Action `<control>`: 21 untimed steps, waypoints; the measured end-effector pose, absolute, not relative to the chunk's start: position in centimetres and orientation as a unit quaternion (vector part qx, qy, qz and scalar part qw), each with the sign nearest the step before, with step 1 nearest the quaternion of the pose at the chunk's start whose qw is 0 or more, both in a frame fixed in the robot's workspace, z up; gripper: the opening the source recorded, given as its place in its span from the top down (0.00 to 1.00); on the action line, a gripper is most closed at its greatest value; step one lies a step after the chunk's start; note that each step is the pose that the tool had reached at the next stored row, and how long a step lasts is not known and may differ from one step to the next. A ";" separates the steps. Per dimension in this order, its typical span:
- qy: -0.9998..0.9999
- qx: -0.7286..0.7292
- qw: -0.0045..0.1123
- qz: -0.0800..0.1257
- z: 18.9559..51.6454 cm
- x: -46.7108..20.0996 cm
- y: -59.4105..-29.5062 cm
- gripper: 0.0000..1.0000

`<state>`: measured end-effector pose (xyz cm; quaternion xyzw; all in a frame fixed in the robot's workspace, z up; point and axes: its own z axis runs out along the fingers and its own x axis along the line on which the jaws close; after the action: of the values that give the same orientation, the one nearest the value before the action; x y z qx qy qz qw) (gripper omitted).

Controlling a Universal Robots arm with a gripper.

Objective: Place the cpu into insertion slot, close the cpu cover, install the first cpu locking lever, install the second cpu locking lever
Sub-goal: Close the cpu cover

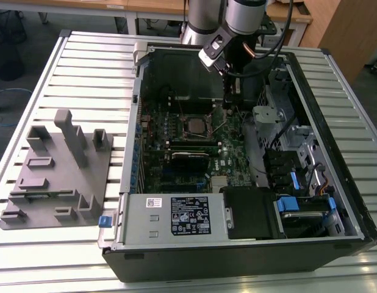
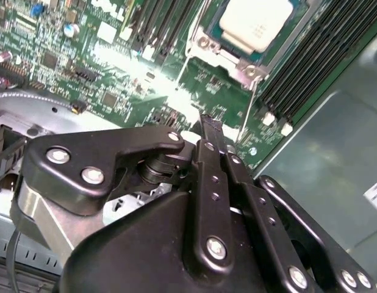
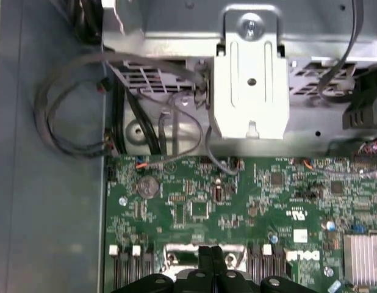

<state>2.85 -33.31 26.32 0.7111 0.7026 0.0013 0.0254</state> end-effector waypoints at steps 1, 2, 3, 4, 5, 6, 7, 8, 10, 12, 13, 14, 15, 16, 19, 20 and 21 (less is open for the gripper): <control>0.703 0.711 0.025 0.001 26.3 3.0 -33.3 0.90; 0.703 0.711 0.025 0.001 26.3 3.2 -33.3 0.90; 0.703 0.711 0.025 0.001 26.3 3.4 -33.3 0.90; 0.703 0.711 0.025 0.001 26.3 3.6 -33.3 0.90; 0.703 0.711 0.025 0.001 26.3 3.8 -33.3 0.90; 0.703 0.711 0.025 0.001 26.3 4.0 -33.3 0.90; 0.703 0.711 0.025 0.001 26.3 4.2 -33.3 0.90; 0.703 0.711 0.025 0.001 26.3 4.4 -33.3 0.90; 0.703 0.711 0.025 0.001 26.3 4.5 -33.3 0.90; 0.703 0.711 0.025 0.001 26.3 4.5 -33.3 0.90; 0.703 0.711 0.025 0.001 26.3 4.5 -33.3 0.90; 0.703 0.711 0.025 0.001 26.3 4.5 -33.3 0.90; 0.703 0.711 0.025 0.001 26.3 4.5 -33.3 0.90; 0.703 0.711 0.025 0.001 26.3 4.6 -33.3 0.90; 0.703 0.711 0.025 0.001 26.3 4.7 -33.3 0.90; 0.703 0.711 0.025 0.001 26.3 4.7 -33.3 0.90; 0.703 0.711 0.025 0.001 26.3 4.7 -33.3 0.90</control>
<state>4.73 -33.31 26.29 0.7111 0.7026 0.0012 0.0254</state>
